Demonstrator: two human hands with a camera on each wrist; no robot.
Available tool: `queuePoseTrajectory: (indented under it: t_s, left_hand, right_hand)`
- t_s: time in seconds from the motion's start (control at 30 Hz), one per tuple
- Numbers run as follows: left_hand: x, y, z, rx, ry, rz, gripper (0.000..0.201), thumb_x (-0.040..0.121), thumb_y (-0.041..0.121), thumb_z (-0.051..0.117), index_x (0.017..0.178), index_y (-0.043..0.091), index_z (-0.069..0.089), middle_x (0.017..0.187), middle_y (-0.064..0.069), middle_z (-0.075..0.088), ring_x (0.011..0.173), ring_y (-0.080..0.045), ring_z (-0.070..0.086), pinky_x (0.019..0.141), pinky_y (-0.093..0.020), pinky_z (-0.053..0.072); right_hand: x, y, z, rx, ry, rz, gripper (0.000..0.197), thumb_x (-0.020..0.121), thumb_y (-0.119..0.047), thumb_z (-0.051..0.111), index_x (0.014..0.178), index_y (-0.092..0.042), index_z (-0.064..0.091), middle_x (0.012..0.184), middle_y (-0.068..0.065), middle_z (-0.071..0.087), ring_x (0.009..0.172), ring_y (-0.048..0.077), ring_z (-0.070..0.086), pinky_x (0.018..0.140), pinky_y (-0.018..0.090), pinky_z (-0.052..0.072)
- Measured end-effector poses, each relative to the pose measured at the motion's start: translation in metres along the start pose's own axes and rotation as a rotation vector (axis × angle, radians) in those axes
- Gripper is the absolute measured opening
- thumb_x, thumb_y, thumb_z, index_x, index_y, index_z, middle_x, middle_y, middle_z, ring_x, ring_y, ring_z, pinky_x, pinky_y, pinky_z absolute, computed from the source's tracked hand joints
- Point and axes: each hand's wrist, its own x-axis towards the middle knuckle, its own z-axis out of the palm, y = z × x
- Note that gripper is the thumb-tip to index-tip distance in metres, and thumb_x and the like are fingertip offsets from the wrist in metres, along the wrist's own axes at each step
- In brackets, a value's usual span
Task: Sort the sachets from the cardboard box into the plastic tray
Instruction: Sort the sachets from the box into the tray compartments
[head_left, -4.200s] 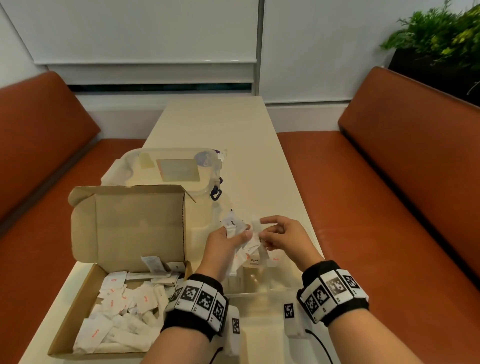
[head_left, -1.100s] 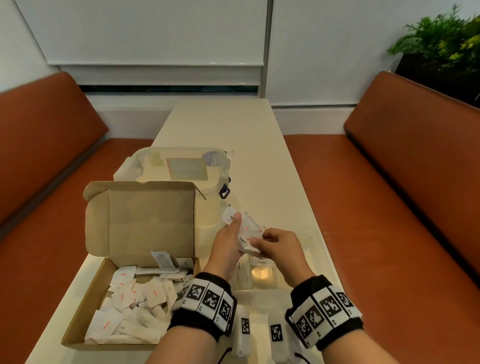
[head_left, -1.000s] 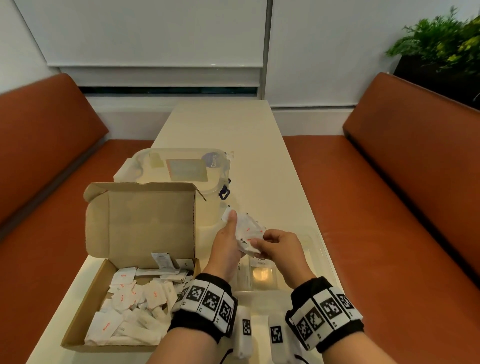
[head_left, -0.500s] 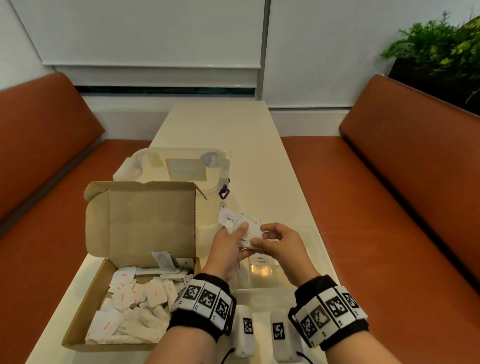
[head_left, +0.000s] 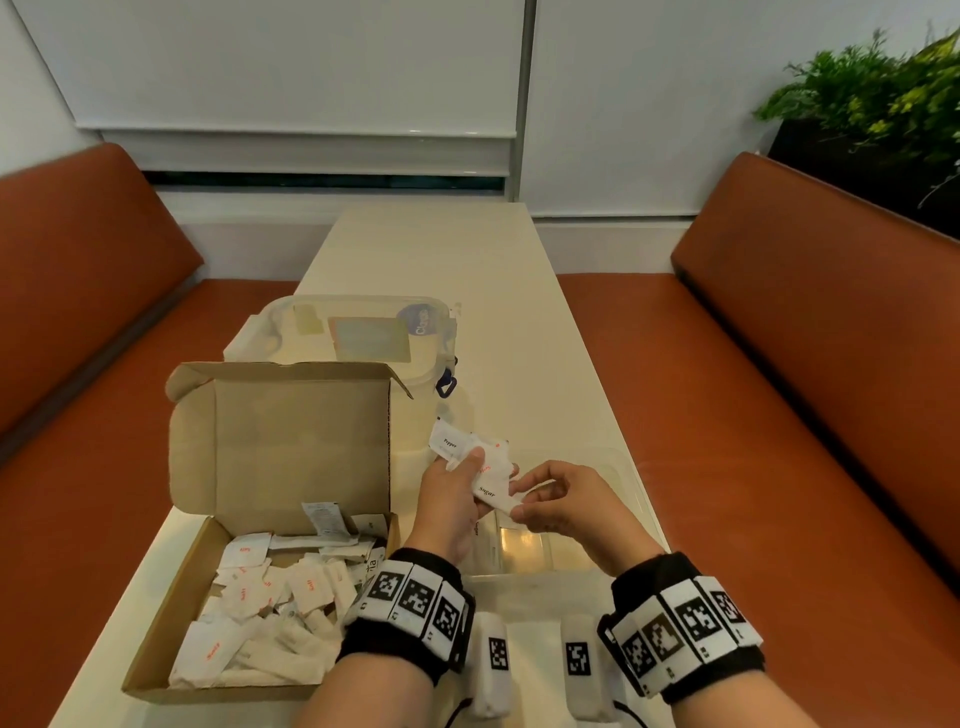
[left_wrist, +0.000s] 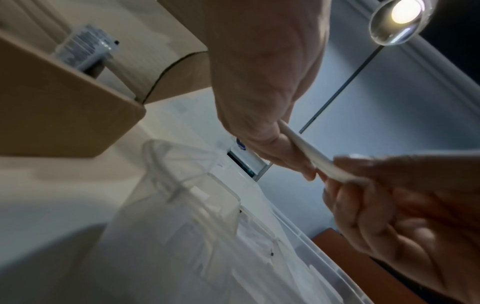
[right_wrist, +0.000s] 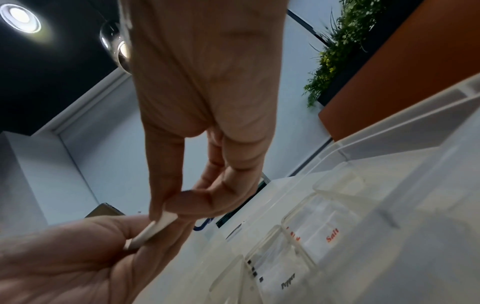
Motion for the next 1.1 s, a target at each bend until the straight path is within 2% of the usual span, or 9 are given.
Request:
queuePoseTrajectory:
  t_s: [0.17, 0.27, 0.37, 0.5, 0.63, 0.73, 0.87, 1.0, 1.1]
  left_hand:
    - [0.0, -0.002, 0.001, -0.024, 0.018, 0.008, 0.028, 0.098, 0.012, 0.046, 0.125, 0.005, 0.051, 0.111, -0.022, 0.066, 0.09, -0.029, 0.068, 0.064, -0.032, 0.056]
    - [0.002, 0.001, -0.004, -0.093, 0.071, 0.053, 0.027, 0.099, 0.009, 0.043, 0.125, 0.005, 0.05, 0.108, -0.023, 0.065, 0.089, -0.032, 0.067, 0.074, -0.039, 0.056]
    - [0.006, 0.003, -0.01, -0.102, 0.13, 0.087, 0.026, 0.098, 0.006, 0.044, 0.124, 0.005, 0.05, 0.1, -0.011, 0.064, 0.087, -0.026, 0.065, 0.079, -0.041, 0.055]
    - [0.001, 0.001, -0.005, -0.074, -0.024, 0.041, 0.024, 0.097, 0.005, 0.045, 0.12, 0.001, 0.052, 0.108, -0.017, 0.066, 0.092, -0.029, 0.067, 0.065, -0.03, 0.059]
    - [-0.006, 0.004, 0.001, 0.005, -0.246, -0.007, 0.024, 0.097, 0.008, 0.048, 0.114, -0.005, 0.057, 0.091, -0.015, 0.073, 0.079, -0.022, 0.071, 0.066, -0.027, 0.057]
    - [-0.009, 0.007, 0.001, 0.085, -0.335, -0.05, 0.025, 0.096, 0.009, 0.05, 0.113, -0.006, 0.058, 0.088, -0.016, 0.072, 0.073, -0.022, 0.07, 0.065, -0.027, 0.057]
    - [-0.01, 0.007, -0.002, 0.09, -0.344, -0.055, 0.027, 0.096, 0.006, 0.049, 0.119, -0.006, 0.058, 0.091, -0.018, 0.07, 0.077, -0.021, 0.07, 0.064, -0.026, 0.056]
    - [-0.009, 0.01, -0.004, 0.083, -0.341, -0.037, 0.024, 0.095, 0.008, 0.051, 0.116, 0.003, 0.063, 0.092, -0.011, 0.073, 0.075, -0.017, 0.069, 0.064, -0.024, 0.056]
    - [-0.007, 0.012, -0.006, 0.053, -0.301, -0.023, 0.021, 0.095, 0.007, 0.051, 0.111, 0.004, 0.064, 0.089, -0.012, 0.073, 0.067, -0.018, 0.068, 0.063, -0.024, 0.057]
  right_hand:
    - [0.0, -0.001, 0.007, -0.08, -0.01, -0.006, 0.022, 0.073, -0.004, 0.077, 0.089, 0.0, 0.061, 0.071, 0.014, 0.064, 0.057, 0.016, 0.061, 0.056, 0.023, 0.052]
    - [-0.002, 0.001, -0.003, -0.143, -0.052, 0.01, 0.017, 0.078, -0.006, 0.073, 0.094, -0.01, 0.07, 0.08, 0.009, 0.069, 0.063, 0.011, 0.063, 0.058, 0.019, 0.05]
    - [-0.005, 0.005, -0.02, 0.058, -0.007, -0.002, 0.015, 0.086, -0.005, 0.063, 0.094, -0.015, 0.071, 0.088, 0.005, 0.072, 0.069, 0.01, 0.067, 0.064, 0.017, 0.053]
    - [0.0, 0.008, -0.026, 0.273, 0.115, -0.027, 0.009, 0.09, -0.006, 0.059, 0.087, -0.008, 0.067, 0.079, 0.005, 0.068, 0.069, 0.012, 0.064, 0.065, 0.02, 0.055]
    - [0.005, 0.011, -0.016, 0.129, 0.111, -0.071, 0.006, 0.086, -0.007, 0.065, 0.09, -0.002, 0.066, 0.075, 0.004, 0.069, 0.066, 0.01, 0.065, 0.061, 0.019, 0.052]
    - [0.005, 0.012, -0.011, -0.033, 0.077, -0.102, 0.01, 0.084, 0.0, 0.063, 0.085, -0.008, 0.069, 0.07, 0.001, 0.069, 0.064, 0.01, 0.063, 0.063, 0.019, 0.051]
    - [0.005, 0.009, -0.004, -0.198, 0.057, -0.129, 0.027, 0.081, 0.008, 0.054, 0.078, -0.014, 0.069, 0.063, -0.006, 0.066, 0.06, 0.005, 0.059, 0.064, 0.019, 0.05]
    - [0.006, 0.008, 0.002, -0.156, 0.083, -0.132, 0.02, 0.084, 0.004, 0.057, 0.077, -0.013, 0.066, 0.068, 0.003, 0.066, 0.065, 0.015, 0.061, 0.067, 0.023, 0.053]
    - [0.007, 0.01, 0.004, -0.145, 0.075, -0.122, 0.012, 0.083, -0.003, 0.066, 0.075, -0.012, 0.066, 0.069, 0.003, 0.065, 0.065, 0.014, 0.061, 0.066, 0.024, 0.053]
